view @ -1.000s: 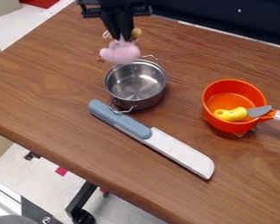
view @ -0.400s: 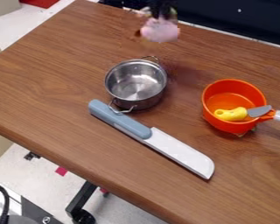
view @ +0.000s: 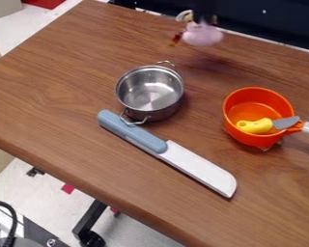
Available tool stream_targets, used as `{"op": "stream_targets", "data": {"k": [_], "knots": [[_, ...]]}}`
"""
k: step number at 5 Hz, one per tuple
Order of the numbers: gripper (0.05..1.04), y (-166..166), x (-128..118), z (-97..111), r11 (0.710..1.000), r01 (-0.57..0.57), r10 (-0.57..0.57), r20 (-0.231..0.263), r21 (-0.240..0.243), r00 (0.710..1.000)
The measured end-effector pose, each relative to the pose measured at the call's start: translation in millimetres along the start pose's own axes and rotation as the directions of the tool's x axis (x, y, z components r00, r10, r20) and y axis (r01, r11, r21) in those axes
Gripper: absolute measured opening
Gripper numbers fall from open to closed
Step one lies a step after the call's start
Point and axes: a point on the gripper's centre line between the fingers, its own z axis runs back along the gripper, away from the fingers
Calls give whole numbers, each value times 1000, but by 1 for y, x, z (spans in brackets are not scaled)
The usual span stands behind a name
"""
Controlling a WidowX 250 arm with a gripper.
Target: Took the chicken out of the silver pot and put it on the upper right of the table
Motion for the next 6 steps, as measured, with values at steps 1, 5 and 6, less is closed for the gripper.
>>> {"op": "stream_targets", "data": {"k": [1, 5, 6], "knots": [[90, -13, -6, -14, 999, 35, -35, 1, 34, 999], [585, -7, -23, -35, 996, 93, -93, -90, -3, 992], [875, -3, -18, -24, 997, 82, -82, -69, -8, 994]]}}
